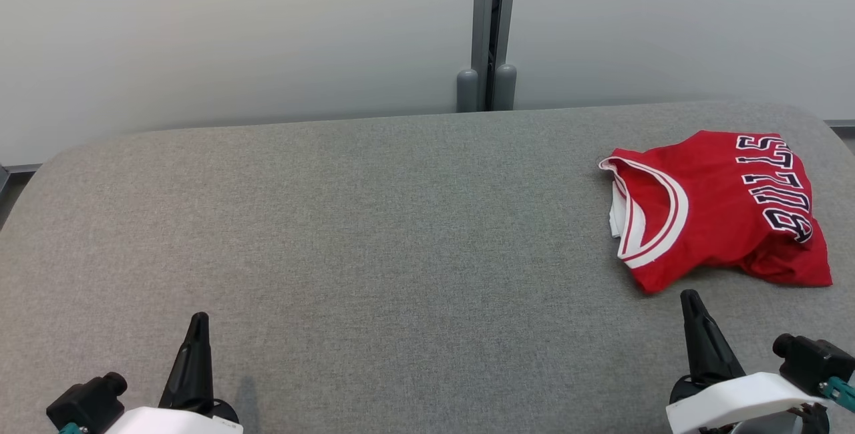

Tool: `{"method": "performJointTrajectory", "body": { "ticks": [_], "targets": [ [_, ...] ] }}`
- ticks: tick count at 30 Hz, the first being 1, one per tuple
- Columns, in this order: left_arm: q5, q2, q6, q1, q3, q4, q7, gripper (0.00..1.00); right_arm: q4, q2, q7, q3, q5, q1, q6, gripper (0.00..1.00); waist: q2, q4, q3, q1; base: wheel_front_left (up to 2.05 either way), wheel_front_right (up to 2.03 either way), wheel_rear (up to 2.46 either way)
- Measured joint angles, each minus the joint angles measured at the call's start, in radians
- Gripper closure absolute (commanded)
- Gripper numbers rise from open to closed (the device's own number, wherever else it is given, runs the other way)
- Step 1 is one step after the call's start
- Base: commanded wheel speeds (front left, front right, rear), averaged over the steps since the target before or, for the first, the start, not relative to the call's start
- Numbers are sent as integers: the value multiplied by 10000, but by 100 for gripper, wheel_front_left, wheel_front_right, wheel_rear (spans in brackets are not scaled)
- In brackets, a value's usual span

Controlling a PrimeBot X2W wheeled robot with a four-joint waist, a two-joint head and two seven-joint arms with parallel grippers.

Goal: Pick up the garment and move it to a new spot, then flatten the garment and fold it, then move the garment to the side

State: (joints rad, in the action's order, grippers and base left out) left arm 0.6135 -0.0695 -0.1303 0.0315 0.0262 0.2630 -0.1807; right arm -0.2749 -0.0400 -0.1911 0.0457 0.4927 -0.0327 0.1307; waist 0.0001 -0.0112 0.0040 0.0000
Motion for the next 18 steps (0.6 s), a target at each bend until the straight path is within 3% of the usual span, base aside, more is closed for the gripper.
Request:
{"method": "performJointTrajectory", "body": {
  "ticks": [18],
  "targets": [
    [2424,79,0,-326,211,-33,717,100,50,-38,692,-330,2744,-187,0,100,0,18,-1,0,0,0,0]
  ]
}}
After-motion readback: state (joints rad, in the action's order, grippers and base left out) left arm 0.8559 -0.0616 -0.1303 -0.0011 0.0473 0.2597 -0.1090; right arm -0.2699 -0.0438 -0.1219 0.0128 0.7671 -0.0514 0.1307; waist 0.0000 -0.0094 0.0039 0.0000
